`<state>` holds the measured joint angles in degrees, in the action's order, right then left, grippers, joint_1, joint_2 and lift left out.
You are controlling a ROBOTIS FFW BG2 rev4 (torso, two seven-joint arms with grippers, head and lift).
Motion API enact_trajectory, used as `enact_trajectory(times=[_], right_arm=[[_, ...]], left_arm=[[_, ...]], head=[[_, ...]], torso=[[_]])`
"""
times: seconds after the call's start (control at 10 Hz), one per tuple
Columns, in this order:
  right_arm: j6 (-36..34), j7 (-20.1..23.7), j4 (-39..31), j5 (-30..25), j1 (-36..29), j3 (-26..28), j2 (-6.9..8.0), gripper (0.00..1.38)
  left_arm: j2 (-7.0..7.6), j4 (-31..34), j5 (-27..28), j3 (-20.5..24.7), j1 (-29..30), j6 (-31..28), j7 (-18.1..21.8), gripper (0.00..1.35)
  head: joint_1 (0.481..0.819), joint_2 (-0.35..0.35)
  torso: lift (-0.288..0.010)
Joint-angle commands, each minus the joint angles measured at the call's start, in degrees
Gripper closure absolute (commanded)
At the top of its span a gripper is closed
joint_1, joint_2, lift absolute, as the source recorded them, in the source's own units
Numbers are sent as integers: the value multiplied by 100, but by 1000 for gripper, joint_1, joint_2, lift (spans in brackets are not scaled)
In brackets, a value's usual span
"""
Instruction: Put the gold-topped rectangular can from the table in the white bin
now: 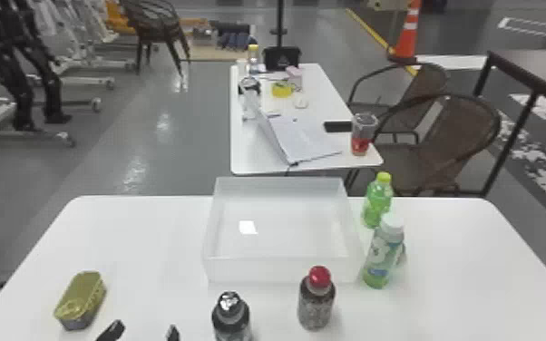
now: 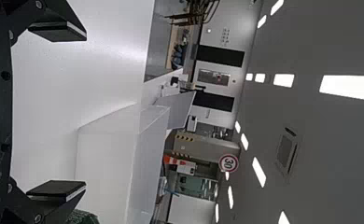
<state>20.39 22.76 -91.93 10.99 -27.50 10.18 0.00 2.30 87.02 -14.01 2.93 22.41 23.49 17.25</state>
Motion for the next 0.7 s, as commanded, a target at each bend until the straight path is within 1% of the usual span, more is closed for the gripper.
enact_trajectory(times=[0.0, 0.2, 0.3, 0.5, 0.6], right_arm=[[0, 0, 0, 9, -1, 1, 5, 133], [0, 0, 0, 9, -1, 1, 5, 133], [0, 0, 0, 18, -1, 1, 5, 133], [0, 0, 0, 18, -10, 1, 5, 133], [0, 0, 0, 26, -10, 1, 5, 133]], left_arm=[[-45, 44, 100, 76, 35, -73, -37, 174], [-245, 96, 276, 331, 132, -81, -239, 173], [-245, 202, 434, 481, 211, -143, -345, 174], [-245, 386, 733, 735, 404, -204, -819, 173], [-245, 413, 803, 832, 440, -266, -986, 174]], head=[[549, 0], [549, 0], [549, 0], [549, 0], [549, 0]], torso=[[-100], [-100], [-100], [-100], [-100]])
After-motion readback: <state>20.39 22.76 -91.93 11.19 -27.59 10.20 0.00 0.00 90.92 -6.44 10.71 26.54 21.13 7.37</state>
